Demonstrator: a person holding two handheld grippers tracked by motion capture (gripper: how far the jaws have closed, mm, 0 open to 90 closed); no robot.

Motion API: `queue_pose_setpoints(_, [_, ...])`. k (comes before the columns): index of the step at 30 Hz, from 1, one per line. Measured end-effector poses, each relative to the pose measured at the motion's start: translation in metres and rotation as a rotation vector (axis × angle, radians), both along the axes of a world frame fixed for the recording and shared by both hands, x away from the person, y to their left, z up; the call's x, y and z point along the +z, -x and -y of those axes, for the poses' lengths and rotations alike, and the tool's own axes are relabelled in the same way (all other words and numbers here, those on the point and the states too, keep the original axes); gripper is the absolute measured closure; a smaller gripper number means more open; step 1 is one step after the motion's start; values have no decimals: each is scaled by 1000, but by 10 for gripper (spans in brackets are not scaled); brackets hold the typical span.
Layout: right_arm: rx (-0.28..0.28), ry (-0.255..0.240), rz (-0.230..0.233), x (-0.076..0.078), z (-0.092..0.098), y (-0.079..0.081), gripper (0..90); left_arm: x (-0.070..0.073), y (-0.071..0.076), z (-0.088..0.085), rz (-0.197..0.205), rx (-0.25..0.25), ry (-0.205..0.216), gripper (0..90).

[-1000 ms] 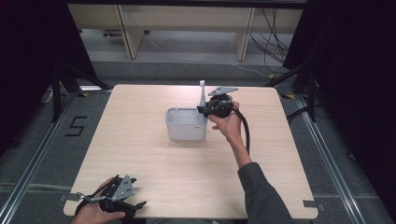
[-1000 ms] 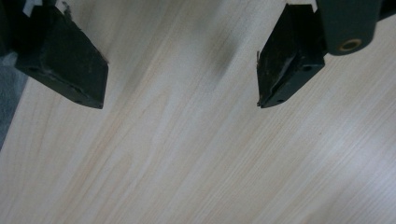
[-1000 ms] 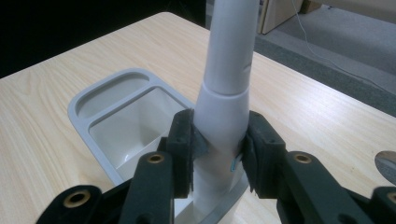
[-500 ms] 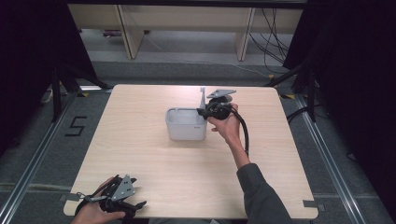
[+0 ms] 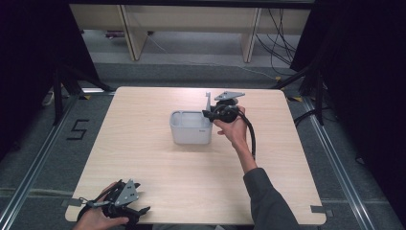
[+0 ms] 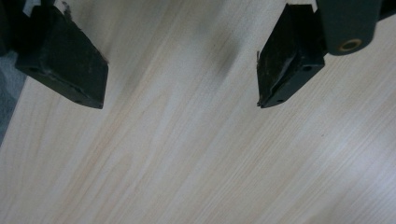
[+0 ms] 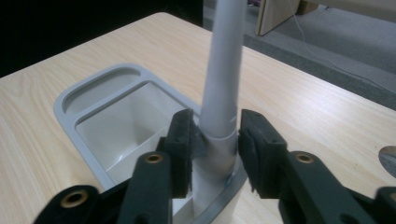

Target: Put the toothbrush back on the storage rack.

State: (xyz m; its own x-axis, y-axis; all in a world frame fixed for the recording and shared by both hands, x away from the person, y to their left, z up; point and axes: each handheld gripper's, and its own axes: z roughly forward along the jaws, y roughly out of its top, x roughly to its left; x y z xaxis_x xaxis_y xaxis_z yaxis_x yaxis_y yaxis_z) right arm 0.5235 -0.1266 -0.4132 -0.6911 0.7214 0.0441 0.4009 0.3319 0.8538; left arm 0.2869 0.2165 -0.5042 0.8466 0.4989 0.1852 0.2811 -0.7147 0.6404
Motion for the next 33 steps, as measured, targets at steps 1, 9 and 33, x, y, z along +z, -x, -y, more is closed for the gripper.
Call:
queue_pose_setpoints(1, [-4,-5,-6,1,2,0,599,0,0,0,1,-1,-2,164])
queue_pose_setpoints(9, [-3,-15,20,4,6,2,529,0,1,0,-1,3,-3,164])
queue_pose_setpoints(33, [-35,-57,10,5,34,25,364,0,5,-4,1,24,-9,163])
